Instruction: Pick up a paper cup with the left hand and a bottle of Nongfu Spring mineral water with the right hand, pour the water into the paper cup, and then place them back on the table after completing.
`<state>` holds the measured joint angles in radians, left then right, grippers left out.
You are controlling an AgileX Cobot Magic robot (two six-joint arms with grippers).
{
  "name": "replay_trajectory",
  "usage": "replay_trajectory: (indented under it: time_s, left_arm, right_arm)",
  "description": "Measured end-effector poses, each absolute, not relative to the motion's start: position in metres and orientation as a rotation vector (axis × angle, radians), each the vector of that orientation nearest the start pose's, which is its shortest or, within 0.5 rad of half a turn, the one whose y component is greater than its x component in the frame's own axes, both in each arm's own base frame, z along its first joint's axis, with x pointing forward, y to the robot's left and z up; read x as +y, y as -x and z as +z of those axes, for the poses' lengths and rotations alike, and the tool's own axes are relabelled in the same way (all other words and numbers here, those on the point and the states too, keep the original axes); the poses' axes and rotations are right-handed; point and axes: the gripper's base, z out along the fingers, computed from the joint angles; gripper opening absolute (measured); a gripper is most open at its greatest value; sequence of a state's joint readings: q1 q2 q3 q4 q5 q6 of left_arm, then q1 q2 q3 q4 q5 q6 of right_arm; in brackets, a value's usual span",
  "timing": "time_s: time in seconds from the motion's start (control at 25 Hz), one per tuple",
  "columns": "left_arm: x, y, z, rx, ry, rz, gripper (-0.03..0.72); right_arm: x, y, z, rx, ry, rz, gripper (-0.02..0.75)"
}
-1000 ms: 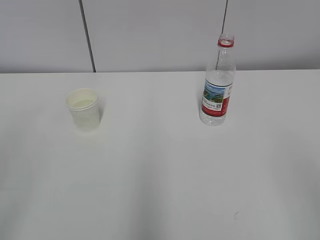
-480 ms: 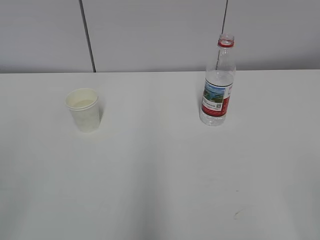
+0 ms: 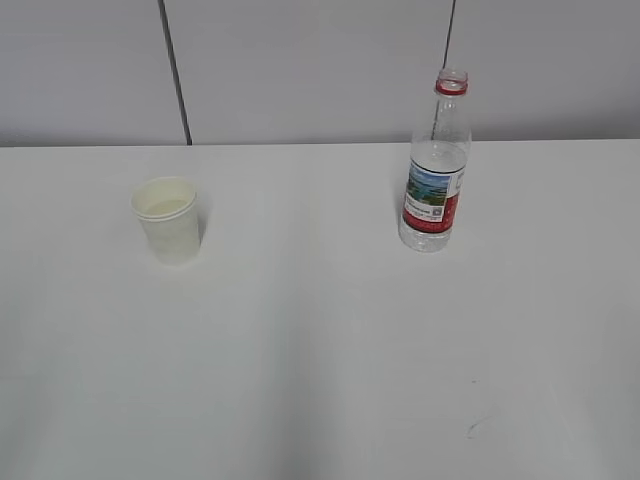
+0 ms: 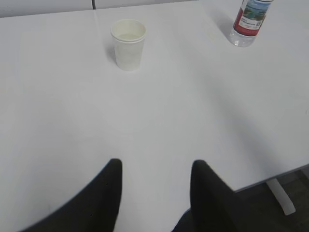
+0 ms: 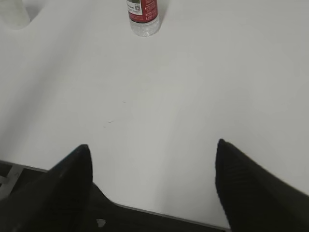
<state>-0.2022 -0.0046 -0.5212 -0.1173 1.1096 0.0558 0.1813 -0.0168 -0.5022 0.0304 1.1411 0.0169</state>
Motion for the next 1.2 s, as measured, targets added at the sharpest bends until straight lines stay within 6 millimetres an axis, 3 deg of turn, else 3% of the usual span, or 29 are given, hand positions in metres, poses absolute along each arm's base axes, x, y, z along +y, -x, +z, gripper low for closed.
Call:
replay_trajectory:
  time_s: [1.2]
  left_arm:
    - [-0.0029, 0.0110, 0.2794, 2.050, -0.268, -0.162, 0.302]
  right_arm:
    - [-0.0013, 0.0108, 0.2676, 2.122, 0.194, 0.116, 0.587]
